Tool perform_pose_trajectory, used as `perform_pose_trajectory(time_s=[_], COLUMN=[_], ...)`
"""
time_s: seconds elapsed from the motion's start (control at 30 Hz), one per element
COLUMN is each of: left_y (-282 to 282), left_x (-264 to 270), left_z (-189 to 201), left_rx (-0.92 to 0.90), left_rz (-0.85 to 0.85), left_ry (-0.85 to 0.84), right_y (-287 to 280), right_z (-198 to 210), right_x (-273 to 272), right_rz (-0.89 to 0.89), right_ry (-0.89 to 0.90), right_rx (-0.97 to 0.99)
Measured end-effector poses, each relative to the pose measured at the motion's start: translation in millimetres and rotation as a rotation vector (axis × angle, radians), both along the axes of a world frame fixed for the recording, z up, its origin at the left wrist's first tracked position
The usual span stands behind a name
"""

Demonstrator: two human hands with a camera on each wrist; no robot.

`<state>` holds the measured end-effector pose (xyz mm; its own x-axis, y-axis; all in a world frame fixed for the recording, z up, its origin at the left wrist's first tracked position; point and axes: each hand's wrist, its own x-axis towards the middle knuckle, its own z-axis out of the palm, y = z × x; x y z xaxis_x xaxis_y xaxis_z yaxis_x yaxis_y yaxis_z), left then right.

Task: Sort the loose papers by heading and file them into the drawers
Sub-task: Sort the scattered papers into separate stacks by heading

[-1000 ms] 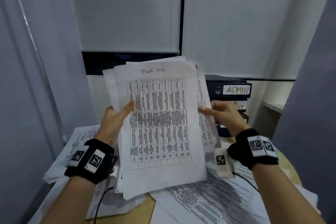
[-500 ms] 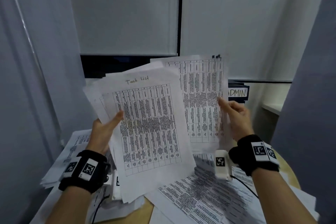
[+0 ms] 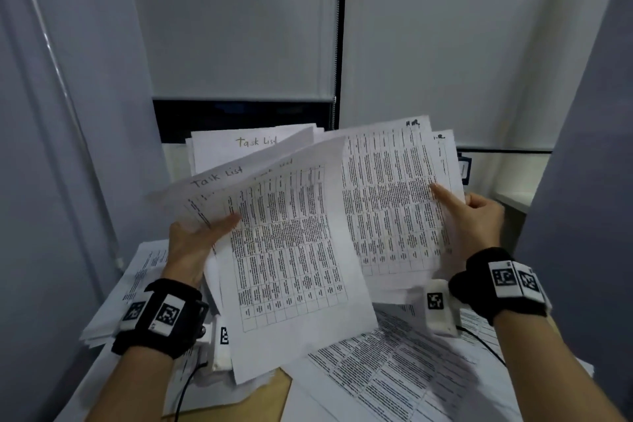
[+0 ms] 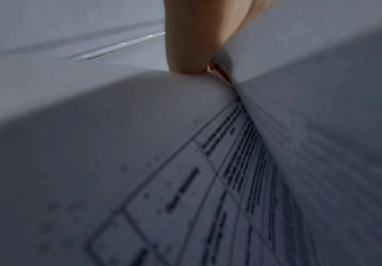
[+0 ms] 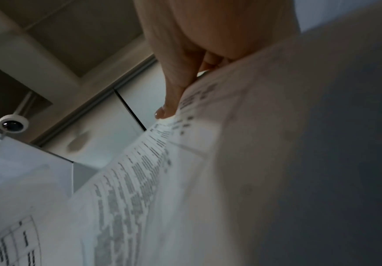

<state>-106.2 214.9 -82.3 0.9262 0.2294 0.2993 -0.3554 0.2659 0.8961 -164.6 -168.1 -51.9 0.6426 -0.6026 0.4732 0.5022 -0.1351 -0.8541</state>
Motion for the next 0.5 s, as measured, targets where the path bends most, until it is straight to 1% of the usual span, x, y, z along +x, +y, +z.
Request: perform_pose_trajectory(time_s=[0.13,0.3,0.37,0.43,0.5], left_y=[-4,-3,-3,-3,-7], left_x=[-7,-2,2,5,4], left_z=[4,0,-2,-3,-1], left_rx=[-0.029,-0.053,-0.066,-0.079,-0.074], left_rz=[0.049,0.061,0.062,0.05,0.037], left_ry=[0.003,-0.009,0.003,0.012,0.027], right_y=[-4,-6,-8,-13,-19], right_z=[3,-1,-4,-10,-14], right_x=[-10,-17,-19,-20,-20], right_rz=[-0.018,-0.032,-0.057,-0.089,-0.11], right_ry=[0.097,0.105,0.137,0.238,0.448], right_rx=[-0.058,-0.093,-0.111,-0.144,-0.202])
